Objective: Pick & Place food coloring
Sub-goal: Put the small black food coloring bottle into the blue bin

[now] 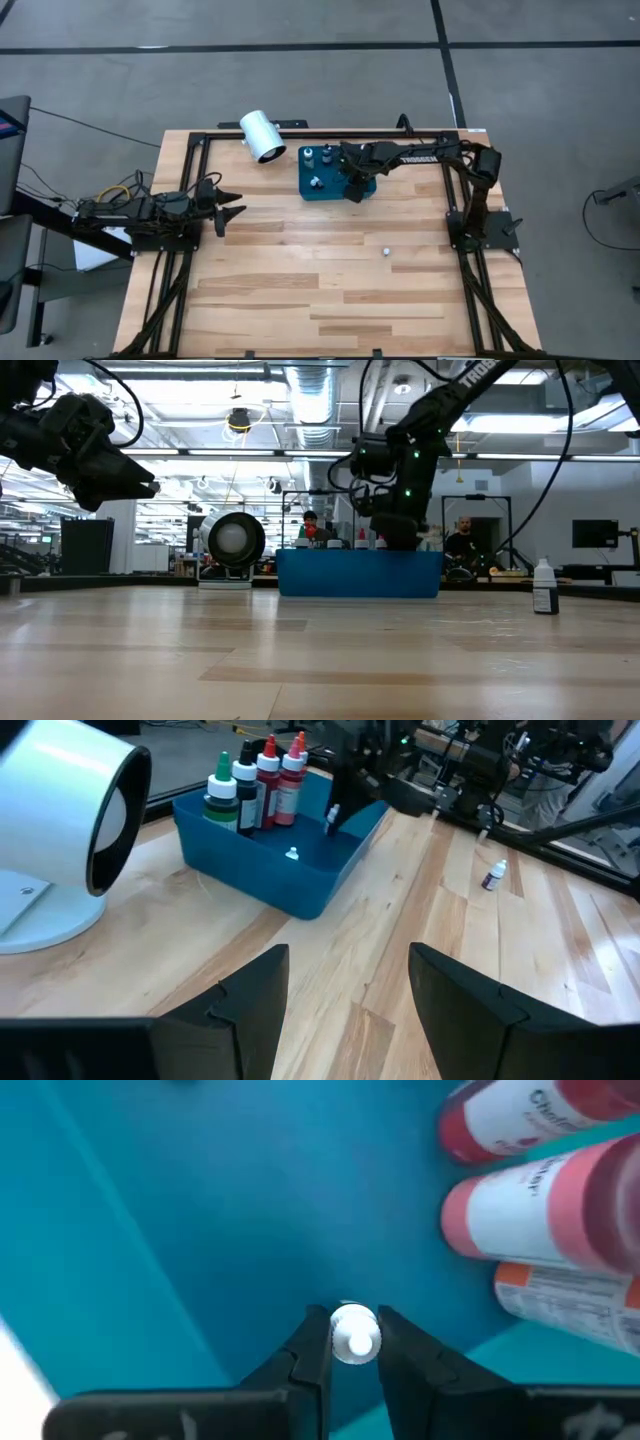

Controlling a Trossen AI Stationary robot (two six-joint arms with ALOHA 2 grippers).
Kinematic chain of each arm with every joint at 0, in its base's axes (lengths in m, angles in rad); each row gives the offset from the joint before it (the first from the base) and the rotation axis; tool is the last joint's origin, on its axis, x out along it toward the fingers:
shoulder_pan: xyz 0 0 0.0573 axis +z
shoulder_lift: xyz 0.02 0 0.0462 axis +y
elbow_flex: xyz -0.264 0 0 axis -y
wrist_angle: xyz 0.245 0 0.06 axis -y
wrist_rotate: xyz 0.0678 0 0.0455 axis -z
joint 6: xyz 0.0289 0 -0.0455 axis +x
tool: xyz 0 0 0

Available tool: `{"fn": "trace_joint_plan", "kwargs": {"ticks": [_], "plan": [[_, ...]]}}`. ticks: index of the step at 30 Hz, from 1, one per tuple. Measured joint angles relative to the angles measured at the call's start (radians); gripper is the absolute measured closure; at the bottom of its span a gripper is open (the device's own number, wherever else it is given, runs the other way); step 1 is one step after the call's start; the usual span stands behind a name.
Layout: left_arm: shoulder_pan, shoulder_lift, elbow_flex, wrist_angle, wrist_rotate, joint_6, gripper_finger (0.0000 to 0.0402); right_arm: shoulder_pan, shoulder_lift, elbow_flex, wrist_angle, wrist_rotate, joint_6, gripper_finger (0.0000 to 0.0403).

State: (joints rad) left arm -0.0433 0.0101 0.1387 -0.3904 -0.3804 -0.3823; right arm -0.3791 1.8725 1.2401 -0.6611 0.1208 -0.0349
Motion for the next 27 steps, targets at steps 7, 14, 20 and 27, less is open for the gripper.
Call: {"fn": "trace_joint_plan", "kwargs": {"ticks": [7, 14, 20, 27], "plan": [[0.0, 0.0, 0.0, 0.0, 0.001, -0.024, 0.0203, -0.045, 0.0, -0.034, 0.078, 0.002, 0.0, 0.0349], [0.0, 0.0, 0.0, 0.0, 0.002, -0.026, 0.0203, -0.074, 0.0, -0.034, 0.087, -0.015, 0.001, 0.033], [0.0, 0.0, 0.0, 0.0, 0.002, -0.026, 0.0203, -0.075, 0.0, -0.034, 0.09, -0.017, 0.0, 0.0326], [0.0, 0.0, 0.0, 0.0, 0.003, -0.026, 0.0203, -0.072, 0.0, -0.034, 0.089, -0.02, -0.019, 0.0324]]}}
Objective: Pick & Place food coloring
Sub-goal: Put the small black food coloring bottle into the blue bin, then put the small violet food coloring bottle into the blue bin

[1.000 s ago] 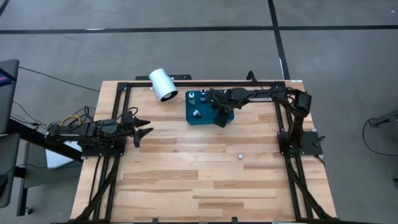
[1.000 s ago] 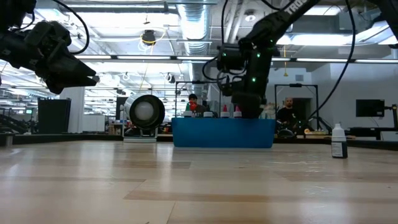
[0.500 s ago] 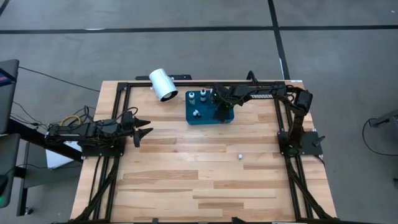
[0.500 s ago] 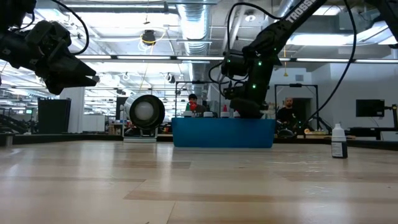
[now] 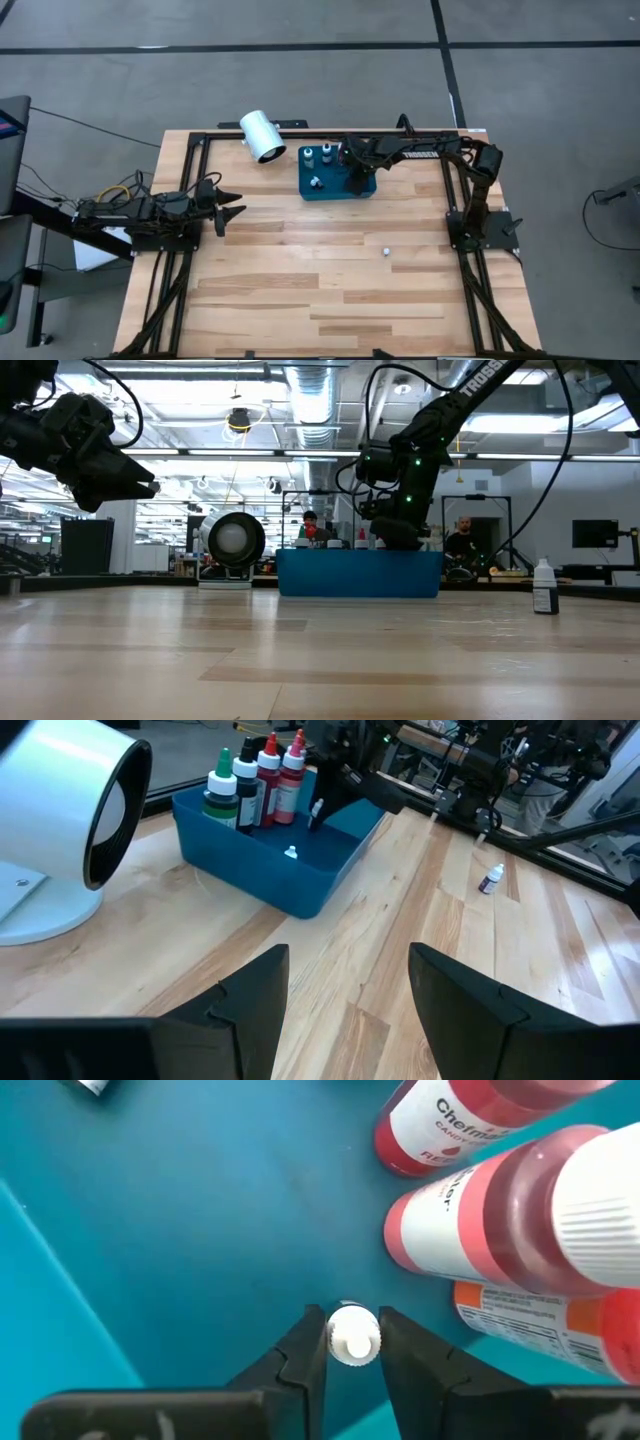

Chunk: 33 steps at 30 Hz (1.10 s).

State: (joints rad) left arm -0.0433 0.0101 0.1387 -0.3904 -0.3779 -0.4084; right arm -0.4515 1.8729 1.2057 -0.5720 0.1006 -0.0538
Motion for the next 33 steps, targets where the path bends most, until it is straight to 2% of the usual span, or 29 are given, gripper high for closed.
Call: {"fn": "trace_joint_plan", "kwargs": {"ticks": [7, 19, 33], "plan": [[0.0, 0.0, 0.0, 0.0, 0.002, 0.0, 0.0203, -0.001, 0.0, 0.0, -0.001, 0.0, 0.001, 0.0306], [0.0, 0.0, 0.0, 0.0, 0.006, 0.0, 0.0203, -0.001, 0.0, 0.0, -0.013, 0.009, 0.001, 0.0234], [0.0, 0.0, 0.0, 0.0, 0.006, 0.0, 0.0203, -0.003, -0.033, 0.005, -0.107, 0.022, 0.027, 0.0239]]}}
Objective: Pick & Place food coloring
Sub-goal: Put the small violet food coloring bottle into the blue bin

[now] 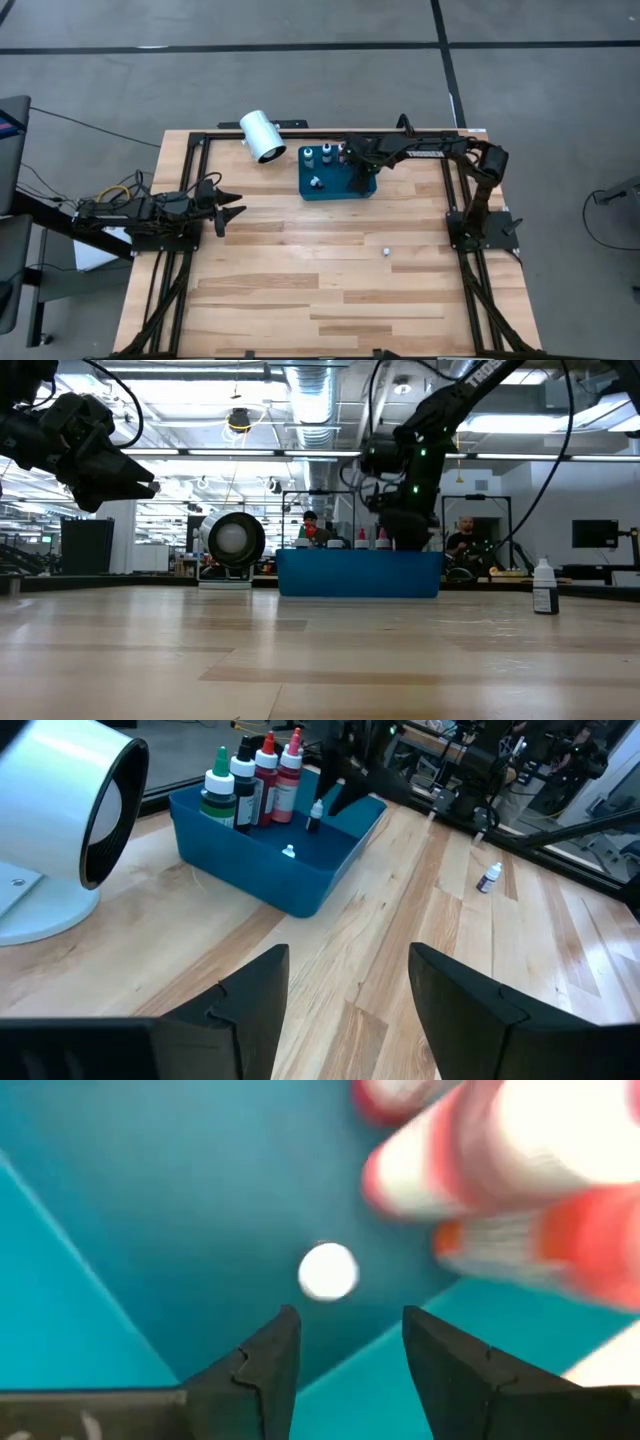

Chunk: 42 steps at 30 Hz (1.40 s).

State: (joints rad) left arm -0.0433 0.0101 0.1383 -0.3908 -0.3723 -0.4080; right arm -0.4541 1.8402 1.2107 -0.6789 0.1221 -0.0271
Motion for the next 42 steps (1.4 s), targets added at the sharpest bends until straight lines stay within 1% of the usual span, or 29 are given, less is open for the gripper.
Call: {"fn": "trace_joint_plan", "kwargs": {"ticks": [4, 9, 14, 17, 20, 23, 27, 31, 36, 39, 42], "plan": [[0.0, 0.0, 0.0, 0.0, 0.002, 0.0, 0.0203, 0.0, -0.072, 0.006, -0.01, 0.028, 0.001, 0.0237], [0.0, 0.0, 0.0, 0.0, 0.013, 0.0, 0.0203, 0.008, -0.221, 0.006, -0.094, 0.041, 0.002, 0.0238], [0.0, 0.0, 0.0, 0.0, 0.019, 0.0, 0.0203, 0.08, -0.378, 0.006, -0.238, 0.036, 0.004, 0.0238], [0.0, 0.0, 0.0, 0.0, 0.019, 0.0, 0.0203, 0.157, -0.458, 0.006, -0.32, 0.01, 0.025, 0.0237], [0.0, 0.0, 0.0, 0.0, 0.019, 0.0, 0.0203, 0.249, -0.521, 0.006, -0.376, -0.047, 0.065, 0.0238], [0.0, 0.0, 0.0, 0.0, 0.019, 0.006, 0.0203, 0.36, -0.572, -0.014, -0.398, -0.056, 0.137, 0.0241], [0.0, 0.0, 0.0, 0.0, 0.019, 0.006, 0.0203, 0.518, -0.626, -0.091, -0.398, -0.056, 0.26, 0.0244], [0.0, 0.0, 0.0, 0.0, 0.019, -0.004, 0.0203, 0.671, -0.652, -0.192, -0.396, -0.047, 0.405, 0.0247], [0.0, 0.0, 0.0, 0.0, 0.02, -0.005, 0.0203, 0.813, -0.646, -0.296, -0.323, -0.03, 0.546, 0.025], [0.0, 0.0, 0.0, 0.0, 0.02, -0.005, 0.0203, 0.873, -0.641, -0.358, -0.23, 0.013, 0.573, 0.025], [0.0, 0.0, 0.0, 0.0, 0.021, -0.007, 0.0203, 0.906, -0.641, -0.411, -0.152, 0.067, 0.604, 0.0249]]}}
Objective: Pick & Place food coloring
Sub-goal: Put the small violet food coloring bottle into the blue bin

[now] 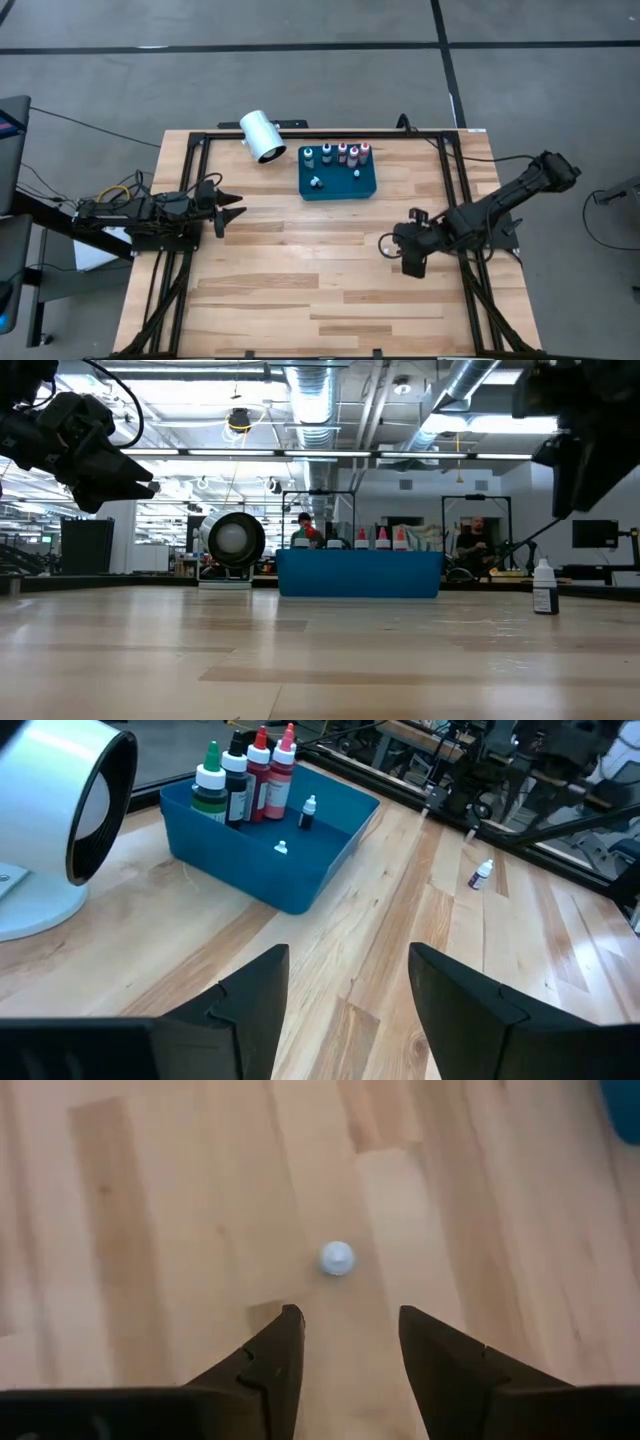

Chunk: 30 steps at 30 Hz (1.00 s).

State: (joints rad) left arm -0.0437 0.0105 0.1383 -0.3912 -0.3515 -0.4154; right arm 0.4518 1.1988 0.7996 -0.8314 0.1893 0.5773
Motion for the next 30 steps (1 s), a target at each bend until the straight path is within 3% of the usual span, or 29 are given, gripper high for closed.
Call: {"fn": "trace_joint_plan", "kwargs": {"ticks": [8, 13, 30], "plan": [[0.0, 0.0, 0.0, -0.002, 0.035, -0.005, 0.0203, 0.004, 0.0, -0.069, 0.063, 0.044, 0.02, 0.0231], [0.0, 0.0, 0.0, -0.002, 0.035, -0.027, 0.0203, 0.003, 0.0, -0.121, 0.192, -0.006, 0.016, 0.0221], [0.0, 0.0, 0.0, -0.003, 0.035, -0.038, 0.0203, -0.099, 0.0, -0.135, 0.261, -0.057, -0.085, 0.0214]]}}
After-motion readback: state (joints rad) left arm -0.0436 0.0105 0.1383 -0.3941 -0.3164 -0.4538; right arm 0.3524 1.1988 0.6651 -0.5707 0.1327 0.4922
